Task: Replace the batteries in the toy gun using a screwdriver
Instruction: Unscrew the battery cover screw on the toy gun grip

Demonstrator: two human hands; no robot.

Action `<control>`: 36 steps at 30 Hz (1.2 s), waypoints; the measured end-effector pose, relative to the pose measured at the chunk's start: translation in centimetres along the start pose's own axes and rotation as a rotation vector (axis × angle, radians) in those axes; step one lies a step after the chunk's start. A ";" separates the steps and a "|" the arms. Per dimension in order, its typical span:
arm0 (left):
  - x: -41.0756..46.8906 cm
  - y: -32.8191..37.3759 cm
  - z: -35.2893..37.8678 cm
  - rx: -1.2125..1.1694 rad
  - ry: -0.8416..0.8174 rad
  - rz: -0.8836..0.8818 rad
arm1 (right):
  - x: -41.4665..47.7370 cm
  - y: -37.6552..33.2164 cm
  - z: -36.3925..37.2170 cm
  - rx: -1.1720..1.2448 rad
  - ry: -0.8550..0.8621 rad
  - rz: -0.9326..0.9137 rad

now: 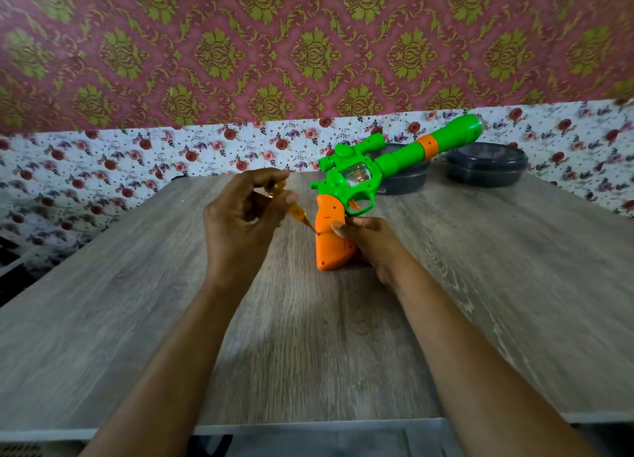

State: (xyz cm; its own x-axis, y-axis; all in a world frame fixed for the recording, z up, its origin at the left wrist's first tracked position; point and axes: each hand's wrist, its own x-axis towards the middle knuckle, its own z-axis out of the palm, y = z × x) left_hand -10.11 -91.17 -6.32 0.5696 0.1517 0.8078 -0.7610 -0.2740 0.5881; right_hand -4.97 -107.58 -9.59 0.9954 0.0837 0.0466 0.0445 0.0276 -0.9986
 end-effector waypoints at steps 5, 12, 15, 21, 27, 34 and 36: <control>-0.1 -0.2 0.1 -0.048 -0.066 0.001 | 0.1 0.1 0.1 0.011 -0.009 0.009; 0.0 0.0 -0.3 -0.011 -0.052 -0.008 | 0.1 0.0 -0.1 -0.030 -0.002 0.007; -0.2 0.5 -0.2 -0.040 -0.050 -0.030 | 0.2 0.1 0.0 -0.035 0.005 0.005; 0.0 0.5 0.0 -0.022 -0.029 -0.026 | 0.1 0.0 -0.1 -0.028 -0.005 0.008; 0.1 0.4 -0.3 -0.058 -0.117 -0.064 | 0.1 0.2 -0.1 -0.009 -0.001 -0.005; 0.4 0.3 -0.5 -0.045 -0.113 -0.091 | 0.1 0.1 -0.3 -0.006 -0.010 -0.011; 0.3 0.4 -0.6 -0.019 -0.079 -0.102 | 0.2 0.1 -0.2 -0.010 -0.003 -0.005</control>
State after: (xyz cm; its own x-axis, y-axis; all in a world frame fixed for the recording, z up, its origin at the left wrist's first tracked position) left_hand -10.40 -90.66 -5.79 0.6661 0.1024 0.7388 -0.7036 -0.2424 0.6680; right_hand -4.79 -107.74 -9.69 0.9949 0.0865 0.0519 0.0505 0.0185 -0.9986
